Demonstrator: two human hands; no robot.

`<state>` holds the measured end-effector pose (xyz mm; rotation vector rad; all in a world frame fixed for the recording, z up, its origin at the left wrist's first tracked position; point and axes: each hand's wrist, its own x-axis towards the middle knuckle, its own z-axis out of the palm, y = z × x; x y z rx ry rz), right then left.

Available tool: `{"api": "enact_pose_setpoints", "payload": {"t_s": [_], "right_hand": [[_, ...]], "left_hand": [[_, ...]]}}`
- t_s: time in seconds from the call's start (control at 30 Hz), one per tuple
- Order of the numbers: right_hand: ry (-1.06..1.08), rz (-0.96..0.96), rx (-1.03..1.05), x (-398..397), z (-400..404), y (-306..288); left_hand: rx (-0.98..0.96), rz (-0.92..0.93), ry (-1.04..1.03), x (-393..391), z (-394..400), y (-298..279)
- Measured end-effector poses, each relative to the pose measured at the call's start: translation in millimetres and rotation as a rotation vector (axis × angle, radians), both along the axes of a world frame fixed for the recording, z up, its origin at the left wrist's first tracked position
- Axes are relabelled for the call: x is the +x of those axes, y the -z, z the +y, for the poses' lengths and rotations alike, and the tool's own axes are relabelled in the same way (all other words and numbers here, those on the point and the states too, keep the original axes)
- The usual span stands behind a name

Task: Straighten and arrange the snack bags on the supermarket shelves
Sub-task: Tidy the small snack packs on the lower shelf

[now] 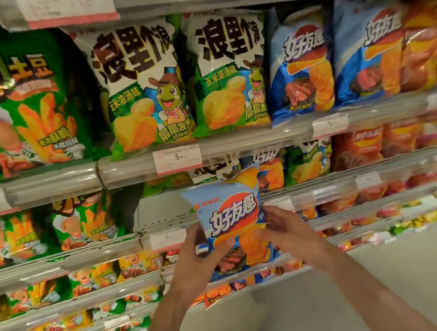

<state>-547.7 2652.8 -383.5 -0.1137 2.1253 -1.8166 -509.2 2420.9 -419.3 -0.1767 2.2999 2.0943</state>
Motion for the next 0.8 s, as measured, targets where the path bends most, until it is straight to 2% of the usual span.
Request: {"api": "enact_pose_setpoints", "payload": {"t_s": [0.13,0.3,0.43,0.53,0.63,0.73,0.8], "right_hand": [[0.034,0.009,0.007,-12.2,42.0,-4.2],[0.004,0.021,-0.022,-43.8,102.2,-3.2],[-0.022,0.039,0.045,-73.0,151.9,-1.2],[0.082,0.073,0.074,-93.2,183.6,2.2],[0.215,0.123,0.144,-116.9,204.0,4.8],[0.217,0.274,0.338,-143.9,207.7,5.6],[0.181,0.323,0.384,-160.4,202.0,8.4]], "left_hand": [[-0.004,-0.003,0.053,-19.5,38.8,-7.1],[0.014,0.038,-0.016,-43.2,103.0,-15.1],[0.041,0.041,-0.046,-61.4,153.0,-16.1],[0.065,0.059,-0.094,-73.1,174.9,-11.6],[0.041,0.061,-0.176,-75.0,181.6,-7.1],[0.002,0.073,-0.219,-74.1,177.2,-6.7],[-0.028,0.081,-0.229,-73.2,172.4,-9.0]]}}
